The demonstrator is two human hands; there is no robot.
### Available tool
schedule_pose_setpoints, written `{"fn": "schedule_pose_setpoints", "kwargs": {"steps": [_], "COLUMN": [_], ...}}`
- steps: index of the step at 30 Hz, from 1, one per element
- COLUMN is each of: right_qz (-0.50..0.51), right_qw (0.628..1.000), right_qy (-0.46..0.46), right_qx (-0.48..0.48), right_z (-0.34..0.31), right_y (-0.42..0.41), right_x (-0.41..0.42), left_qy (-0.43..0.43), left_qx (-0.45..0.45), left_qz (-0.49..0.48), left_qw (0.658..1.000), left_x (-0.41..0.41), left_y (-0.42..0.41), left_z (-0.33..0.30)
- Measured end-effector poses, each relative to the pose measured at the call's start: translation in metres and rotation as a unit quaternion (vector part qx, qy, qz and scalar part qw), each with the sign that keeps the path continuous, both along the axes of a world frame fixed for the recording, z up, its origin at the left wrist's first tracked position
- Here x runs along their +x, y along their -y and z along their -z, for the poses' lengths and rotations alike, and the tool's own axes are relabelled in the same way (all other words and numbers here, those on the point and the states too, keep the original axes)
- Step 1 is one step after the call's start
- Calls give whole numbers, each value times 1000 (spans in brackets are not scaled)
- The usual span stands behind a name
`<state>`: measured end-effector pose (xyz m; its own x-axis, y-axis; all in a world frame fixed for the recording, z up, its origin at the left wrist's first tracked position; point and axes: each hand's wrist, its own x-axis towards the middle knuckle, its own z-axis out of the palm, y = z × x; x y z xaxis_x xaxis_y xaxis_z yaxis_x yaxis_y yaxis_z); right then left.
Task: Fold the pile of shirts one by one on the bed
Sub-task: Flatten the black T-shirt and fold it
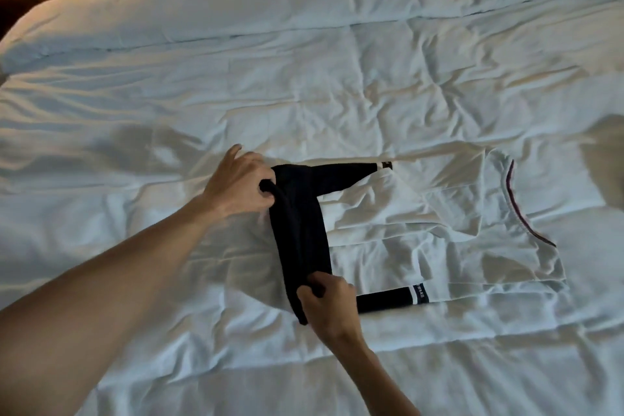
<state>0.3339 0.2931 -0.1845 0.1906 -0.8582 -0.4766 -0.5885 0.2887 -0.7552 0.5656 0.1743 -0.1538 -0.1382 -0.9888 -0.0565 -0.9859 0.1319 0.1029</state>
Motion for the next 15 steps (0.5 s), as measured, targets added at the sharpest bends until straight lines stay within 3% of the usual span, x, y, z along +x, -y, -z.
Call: {"fn": "schedule_pose_setpoints", "kwargs": {"steps": [3, 7, 12, 15], "right_qz": [65, 189, 323, 363], "right_qw": [994, 971, 939, 931], "right_qy": [91, 142, 88, 2], "right_qx": [2, -17, -83, -47], "right_z": [-29, -55, -35, 1], "right_y": [20, 53, 93, 101], "right_x": [-48, -129, -230, -273], "left_qy": [-65, -167, -373, -393], "left_qx": [15, 117, 146, 199], "left_qz": [36, 39, 3, -25], "left_qw": [997, 978, 916, 897], "left_x": [-37, -123, -248, -305], "left_y": [39, 101, 171, 188], "left_z": [-38, -80, -68, -25]}}
